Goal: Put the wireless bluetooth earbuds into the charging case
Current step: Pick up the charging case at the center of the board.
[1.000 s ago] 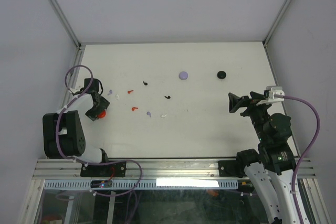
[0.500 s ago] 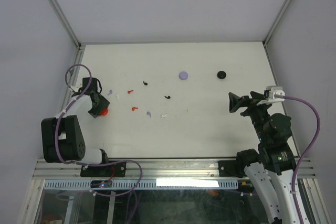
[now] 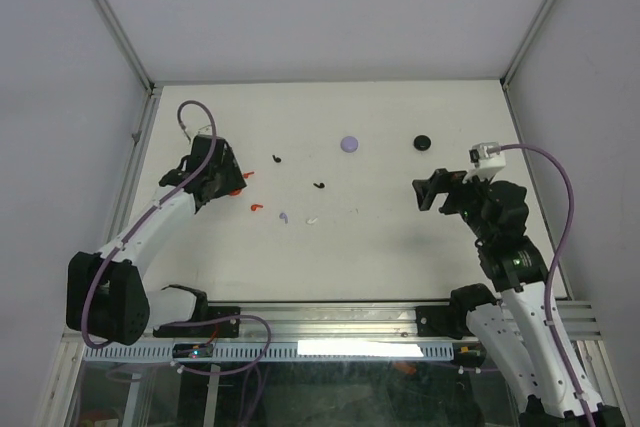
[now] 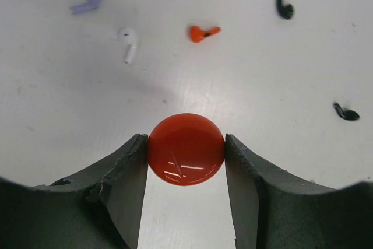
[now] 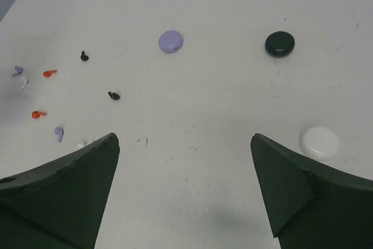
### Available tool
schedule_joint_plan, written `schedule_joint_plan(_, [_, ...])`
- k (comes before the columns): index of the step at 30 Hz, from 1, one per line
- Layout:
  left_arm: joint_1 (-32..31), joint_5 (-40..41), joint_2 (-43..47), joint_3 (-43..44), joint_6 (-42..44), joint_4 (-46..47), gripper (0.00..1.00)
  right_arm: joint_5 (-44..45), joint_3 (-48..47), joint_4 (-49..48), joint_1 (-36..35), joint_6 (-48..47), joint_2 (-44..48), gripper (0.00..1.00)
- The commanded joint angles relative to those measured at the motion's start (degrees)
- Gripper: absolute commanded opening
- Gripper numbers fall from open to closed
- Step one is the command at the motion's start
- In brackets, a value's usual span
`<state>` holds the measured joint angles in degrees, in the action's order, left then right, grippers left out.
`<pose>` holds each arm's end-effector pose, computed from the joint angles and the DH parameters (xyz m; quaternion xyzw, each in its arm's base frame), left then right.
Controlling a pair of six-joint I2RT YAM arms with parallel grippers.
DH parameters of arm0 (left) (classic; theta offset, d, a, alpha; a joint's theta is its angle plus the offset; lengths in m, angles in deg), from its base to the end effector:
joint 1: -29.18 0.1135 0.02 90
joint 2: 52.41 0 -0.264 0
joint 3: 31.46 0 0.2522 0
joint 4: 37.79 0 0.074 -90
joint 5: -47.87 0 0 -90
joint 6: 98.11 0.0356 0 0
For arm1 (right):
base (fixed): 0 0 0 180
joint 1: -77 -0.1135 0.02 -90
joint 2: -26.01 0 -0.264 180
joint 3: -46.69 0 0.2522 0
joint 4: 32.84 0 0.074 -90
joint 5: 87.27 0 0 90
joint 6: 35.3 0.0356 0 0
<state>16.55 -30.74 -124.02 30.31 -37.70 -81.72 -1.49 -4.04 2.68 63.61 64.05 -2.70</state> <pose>0.2451 -0.0477 0.2331 -0.1700 0.9309 -0.0234 0.3226 0.1246 0.0324 0.3093 -0.0504 0.7835 0.1503 0.6008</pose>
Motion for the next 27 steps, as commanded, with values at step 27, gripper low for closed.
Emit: schedule_joint_plan(27, [-39.4,-8.8,1.5,-2.6,62.3,41.3,0.16,-36.0,-12.8,-14.4,-6.8,10.4,-28.4,0.90])
